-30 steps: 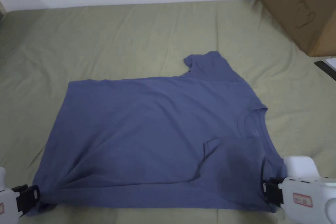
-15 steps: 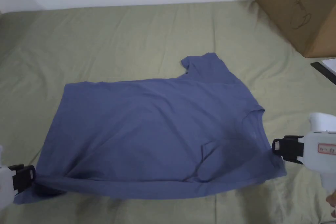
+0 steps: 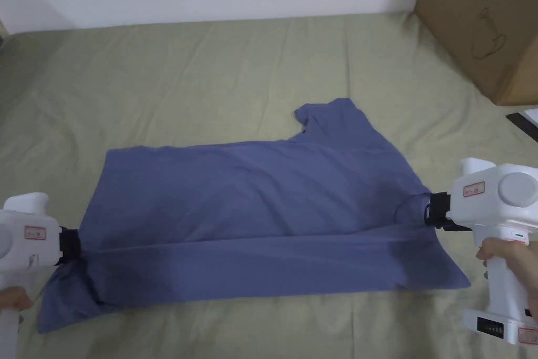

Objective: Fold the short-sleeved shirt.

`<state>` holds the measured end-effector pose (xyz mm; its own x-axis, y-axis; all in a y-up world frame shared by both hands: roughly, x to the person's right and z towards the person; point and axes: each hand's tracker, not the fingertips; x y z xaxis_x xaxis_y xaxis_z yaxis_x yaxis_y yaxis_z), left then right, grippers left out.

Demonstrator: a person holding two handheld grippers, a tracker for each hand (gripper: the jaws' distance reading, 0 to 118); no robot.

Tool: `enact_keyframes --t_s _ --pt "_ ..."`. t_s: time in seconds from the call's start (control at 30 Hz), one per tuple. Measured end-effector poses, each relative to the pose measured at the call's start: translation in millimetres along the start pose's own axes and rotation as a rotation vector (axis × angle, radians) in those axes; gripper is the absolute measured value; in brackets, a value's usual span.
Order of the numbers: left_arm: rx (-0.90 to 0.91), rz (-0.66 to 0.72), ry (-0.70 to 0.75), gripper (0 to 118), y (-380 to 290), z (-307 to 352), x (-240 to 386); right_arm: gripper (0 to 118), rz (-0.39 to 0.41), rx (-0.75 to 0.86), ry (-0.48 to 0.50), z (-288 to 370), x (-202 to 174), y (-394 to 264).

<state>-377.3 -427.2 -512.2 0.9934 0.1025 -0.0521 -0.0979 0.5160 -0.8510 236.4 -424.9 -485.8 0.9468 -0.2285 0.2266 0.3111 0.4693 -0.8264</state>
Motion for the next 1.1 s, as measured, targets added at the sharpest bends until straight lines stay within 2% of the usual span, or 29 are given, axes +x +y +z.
enact_keyframes --t_s 0.1,0.17,0.23,0.3,0.33,0.37,0.4,0.43,0.5,0.57,0.6,0.63,0.7,0.73,0.83,0.9,0.93,1.0,1.03,1.07,1.1 --pt "0.004 -0.014 0.017 5 6 -6 4 2 0.018 -0.018 -0.052 -14 -3 6" --pt "0.023 -0.079 0.094 8 8 -5 8 2 0.023 -0.022 -0.047 -18 -3 7" --pt "0.027 -0.069 0.092 19 8 -1 4 1 0.01 0.002 -0.057 -18 -3 7" --pt "0.042 -0.003 0.056 30 6 10 -5 6 0.014 0.052 -0.068 -10 -4 6" --pt "0.05 0.014 0.025 61 3 16 -8 40 0.027 0.053 -0.065 -5 -6 5" --pt "0.053 0.022 0.008 86 -1 23 -9 83 0.037 0.046 -0.051 0 -6 4" --pt "0.07 0.024 0.013 102 -6 32 -9 110 0.039 0.046 -0.035 7 -7 0" --pt "0.101 0.023 0.007 109 -12 41 -9 118 0.048 0.085 0.004 17 -9 -4" --pt "0.119 0.02 -0.009 109 -29 61 -11 109 0.077 0.118 0.045 40 -12 -16" --pt "0.105 0.03 -0.036 106 -45 76 -11 91 0.103 0.128 0.025 57 -16 -31" --pt "0.109 0.04 -0.048 99 -56 82 -13 75 0.121 0.133 0.024 64 -18 -40" --pt "0.121 0.05 -0.062 73 -67 88 -13 49 0.141 0.135 0.034 69 -20 -50" --pt "0.111 0.068 -0.067 11 -88 91 -13 11 0.143 0.125 0.037 72 -23 -70" --pt "0.085 0.065 -0.058 0 -96 89 -12 3 0.135 0.117 0.038 72 -23 -79" --pt "0.05 0.059 -0.061 0 -115 84 -13 0 0.087 0.069 0.085 66 -21 -102" --pt "0.046 0.074 -0.064 0 -115 71 -21 0 0.1 0.044 0.076 62 -23 -112" --pt "0.044 0.075 -0.063 6 -112 68 -21 0 0.109 0.037 0.057 61 -24 -115" --pt "0.067 0.08 -0.059 40 -103 62 -22 0 0.12 0.03 0.052 60 -24 -118" --pt "0.07 0.079 -0.062 63 -100 56 -24 0 0.111 0.03 0.058 61 -23 -119" --pt "0.069 0.086 -0.057 76 -96 49 -26 0 0.086 0.029 0.078 62 -21 -119" --pt "0.057 0.097 -0.042 83 -93 40 -28 0 0.061 0.03 0.092 61 -16 -118"
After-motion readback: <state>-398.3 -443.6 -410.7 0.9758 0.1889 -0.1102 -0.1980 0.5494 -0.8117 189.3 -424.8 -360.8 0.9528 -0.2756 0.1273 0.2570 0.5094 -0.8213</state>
